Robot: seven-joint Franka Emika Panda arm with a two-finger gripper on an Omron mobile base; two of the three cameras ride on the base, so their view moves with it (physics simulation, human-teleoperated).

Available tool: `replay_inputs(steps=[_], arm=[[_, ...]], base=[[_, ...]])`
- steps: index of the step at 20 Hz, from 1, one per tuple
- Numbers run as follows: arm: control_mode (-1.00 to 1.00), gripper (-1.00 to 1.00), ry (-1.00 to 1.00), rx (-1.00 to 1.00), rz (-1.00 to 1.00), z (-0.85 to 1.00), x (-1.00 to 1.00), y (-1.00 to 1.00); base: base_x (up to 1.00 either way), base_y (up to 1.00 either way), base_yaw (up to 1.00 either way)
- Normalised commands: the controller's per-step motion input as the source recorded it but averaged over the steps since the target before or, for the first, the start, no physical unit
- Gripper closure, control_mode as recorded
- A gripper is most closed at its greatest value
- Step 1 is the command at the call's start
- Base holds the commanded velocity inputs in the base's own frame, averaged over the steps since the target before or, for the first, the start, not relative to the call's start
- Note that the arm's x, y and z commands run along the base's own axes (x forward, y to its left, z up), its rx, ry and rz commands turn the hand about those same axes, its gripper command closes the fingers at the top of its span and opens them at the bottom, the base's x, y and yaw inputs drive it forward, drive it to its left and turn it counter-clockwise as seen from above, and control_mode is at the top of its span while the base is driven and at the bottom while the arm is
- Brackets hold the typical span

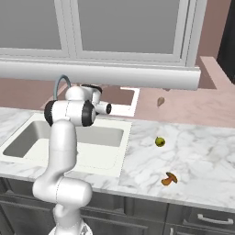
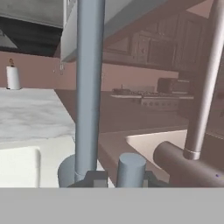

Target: Turn on the sink faucet. Then move the mushroom from the counter to the sink. Turn off the sink. Move the vegetable from the sink to the pot next to the stove. Finally move the pot to the rear right burner.

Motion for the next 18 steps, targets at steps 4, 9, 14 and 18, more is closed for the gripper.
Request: replay_inputs(steps=[4, 9, 14, 18], arm=[[-1.0, 1.0, 0.03, 0.0, 0.0, -0.09, 0.1, 0.0], [-1.0, 1.0, 0.02, 0.0, -0.05, -0.2, 0.23, 0.0], [-1.0, 1.0, 0.0, 0.0, -0.12, -0.27, 0.2, -0.13], [-1.0, 1.0, 0.0, 0.0, -0.13, -0.33, 0.23, -0.27]], base=[[0.0, 0.0, 0.0], [0.0, 0.0, 0.0], [0.0, 0.0, 0.0], [0.0, 0.0, 0.0]])
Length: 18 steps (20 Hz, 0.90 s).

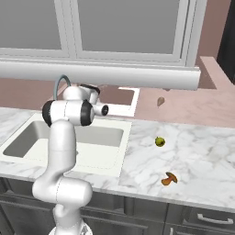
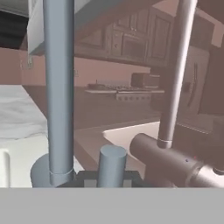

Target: Turn on the sink faucet. Then move the mushroom from the counter to the sink. Turn off the sink. Move the vegetable from the sink to the pot next to the stove. Finally move the pot to the rear right burner.

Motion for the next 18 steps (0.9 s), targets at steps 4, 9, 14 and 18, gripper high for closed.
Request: replay_inputs(steps=[4, 9, 14, 18], arm=[[-1.0, 1.0, 0.03, 0.0, -0.12, -0.36, 0.25, -0.34], [-1.0, 1.0, 0.07, 0.0, -0.08, -0.34, 0.28, -0.47], [-1.0, 1.0, 0.09, 0.0, -0.05, -0.3, 0.24, -0.54], [-1.0, 1.0, 0.08, 0.0, -0.02, -0.3, 0.15, -0.65]], base=[[0.0, 0.0, 0.0], [0.0, 0.0, 0.0], [0.0, 0.0, 0.0], [0.0, 0.0, 0.0]])
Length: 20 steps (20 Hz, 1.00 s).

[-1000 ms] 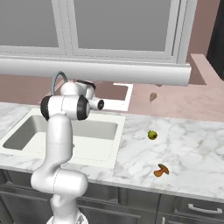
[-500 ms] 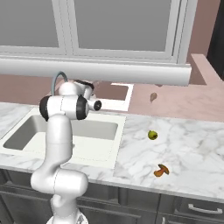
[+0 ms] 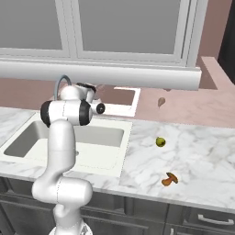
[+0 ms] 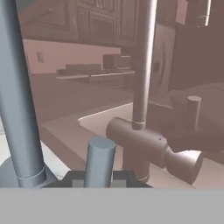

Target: Turn on the sink faucet. Then move the mushroom from the counter to the sink. Turn off the sink. Move the vegetable from the sink to the pot next to the stove. Finally move the pot to the rear right burner.

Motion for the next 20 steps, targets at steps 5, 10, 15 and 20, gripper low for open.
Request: replay_inputs(steps=[5, 10, 15, 20], arm=[[-1.0, 1.0, 0.04, 0.02, -0.02, -0.34, 0.01, -0.78], [-1.0, 1.0, 0.02, 0.04, -0.02, -0.35, 0.0, -0.87], [-1.0, 1.0, 0.03, 0.06, -0.02, -0.34, 0.0, -0.87], [-1.0, 1.0, 0.04, 0.05, -0.04, -0.31, 0.0, -0.85]], base=[[0.0, 0.0, 0.0], [0.0, 0.0, 0.0], [0.0, 0.0, 0.0], [0.0, 0.0, 0.0]])
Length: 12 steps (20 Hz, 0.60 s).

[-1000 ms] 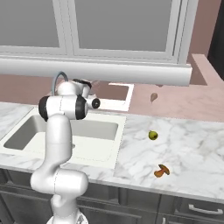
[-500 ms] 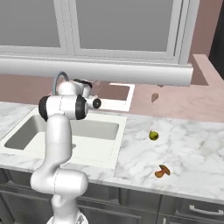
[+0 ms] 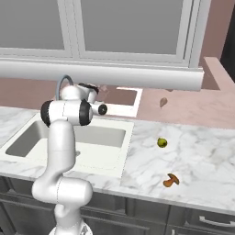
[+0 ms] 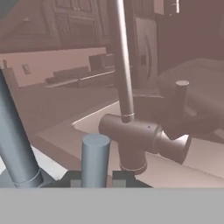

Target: Turn on the sink faucet. Then move the mushroom from the counter to the sink. Turn off the sink. Move the vegetable from the sink to the pot next to the stove. Finally move the pot to the rear right burner.

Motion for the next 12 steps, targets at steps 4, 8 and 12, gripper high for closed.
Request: replay_inputs(steps=[4, 8, 12], arm=[[-1.0, 1.0, 0.05, 0.05, -0.02, -0.34, 0.0, -0.88], [-1.0, 1.0, 0.07, 0.04, -0.01, -0.37, 0.0, -0.86], [-1.0, 1.0, 0.08, 0.04, 0.0, -0.41, 0.0, -0.86]], base=[[0.0, 0.0, 0.0], [0.0, 0.0, 0.0], [0.0, 0.0, 0.0]])
